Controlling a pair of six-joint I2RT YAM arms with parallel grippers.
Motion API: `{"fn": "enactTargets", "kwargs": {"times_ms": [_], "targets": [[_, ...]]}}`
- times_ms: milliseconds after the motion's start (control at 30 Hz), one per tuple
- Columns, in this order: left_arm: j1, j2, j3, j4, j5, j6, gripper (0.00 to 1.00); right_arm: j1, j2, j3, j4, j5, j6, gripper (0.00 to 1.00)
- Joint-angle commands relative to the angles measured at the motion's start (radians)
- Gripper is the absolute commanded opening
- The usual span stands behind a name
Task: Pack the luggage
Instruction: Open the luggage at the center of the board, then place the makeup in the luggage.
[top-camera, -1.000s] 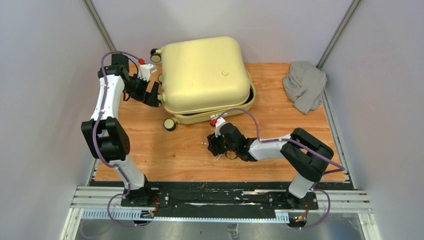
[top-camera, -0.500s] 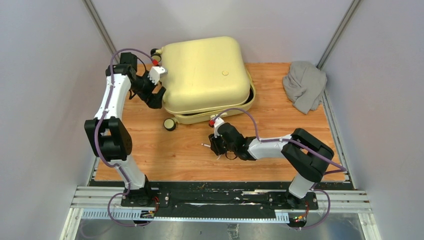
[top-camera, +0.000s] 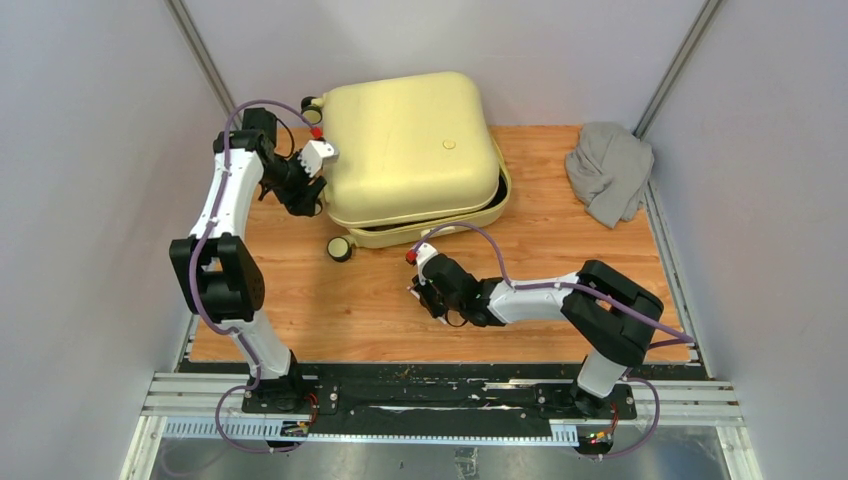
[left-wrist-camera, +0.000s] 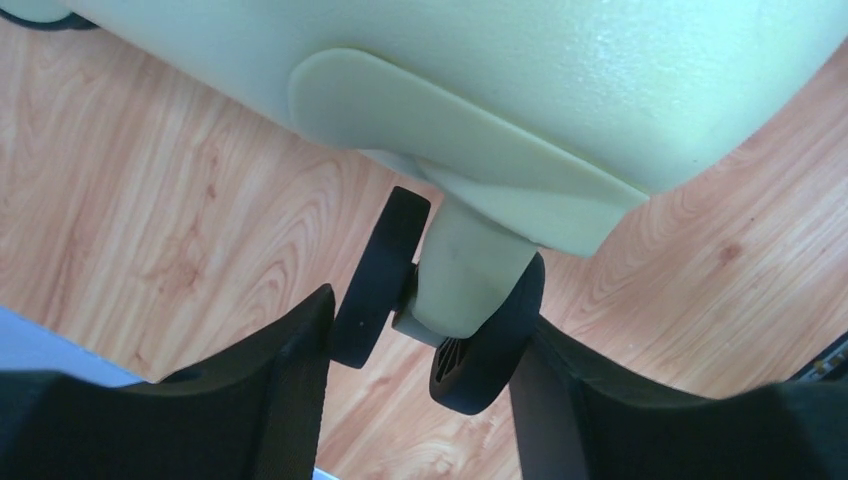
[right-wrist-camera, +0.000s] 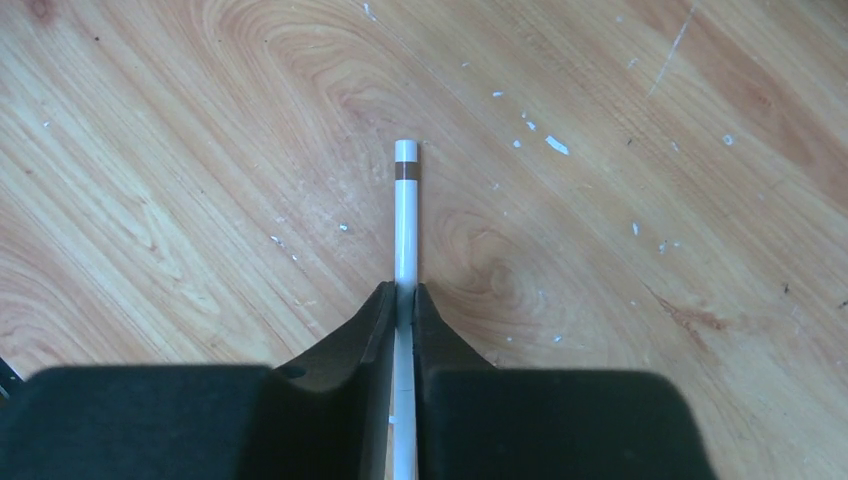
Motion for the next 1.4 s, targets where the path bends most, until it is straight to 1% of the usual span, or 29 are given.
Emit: {"fn": "enactTargets", "kwargs": {"times_ms": [0, 33, 100, 267, 433, 500, 633, 733, 800, 833, 933, 1000, 1200, 1367], "targets": [[-0.004, -0.056, 0.045, 0.057, 0.032, 0.006, 0.47, 0.020, 0.048, -0.022, -0.179, 0.036, 0.012, 0.05], [-0.006, -0.071, 0.049, 0.056, 0.039, 0.004, 0.43, 0.019, 0.046, -0.021, -0.182, 0.039, 0.014, 0.01], [-0.010, -0.100, 0.057, 0.056, 0.047, -0.007, 0.36, 0.020, 0.038, -0.017, -0.188, 0.048, 0.017, 0.00], [-0.011, -0.171, 0.094, 0.055, 0.103, -0.057, 0.30, 0.019, 0.001, -0.004, -0.212, 0.071, 0.024, 0.00], [-0.012, -0.199, 0.176, 0.057, 0.154, -0.131, 0.22, 0.016, -0.103, 0.015, -0.235, 0.070, 0.040, 0.00], [-0.012, -0.193, 0.224, 0.059, 0.171, -0.185, 0.20, 0.010, -0.149, 0.026, -0.243, 0.062, 0.049, 0.00], [-0.012, -0.177, 0.291, 0.106, 0.162, -0.312, 0.11, -0.023, -0.230, 0.061, -0.250, 0.024, 0.074, 0.00], [-0.012, -0.179, 0.286, 0.164, 0.133, -0.388, 0.07, -0.061, -0.269, 0.113, -0.248, -0.001, 0.101, 0.00], [-0.013, -0.190, 0.260, 0.221, 0.105, -0.443, 0.02, -0.089, -0.269, 0.162, -0.233, -0.004, 0.122, 0.00], [-0.014, -0.196, 0.241, 0.254, 0.094, -0.468, 0.00, -0.102, -0.257, 0.187, -0.219, -0.010, 0.130, 0.00], [-0.017, -0.214, 0.180, 0.350, 0.073, -0.533, 0.00, -0.144, -0.180, 0.289, -0.175, -0.033, 0.152, 0.00], [-0.025, -0.215, 0.170, 0.385, 0.060, -0.556, 0.00, -0.161, -0.103, 0.392, -0.170, -0.035, 0.154, 0.00], [-0.035, -0.227, 0.166, 0.455, 0.024, -0.594, 0.00, -0.176, 0.134, 0.638, -0.167, -0.007, 0.146, 0.00], [-0.036, -0.237, 0.164, 0.480, 0.012, -0.611, 0.00, -0.175, 0.262, 0.756, -0.135, 0.048, 0.154, 0.00]]}}
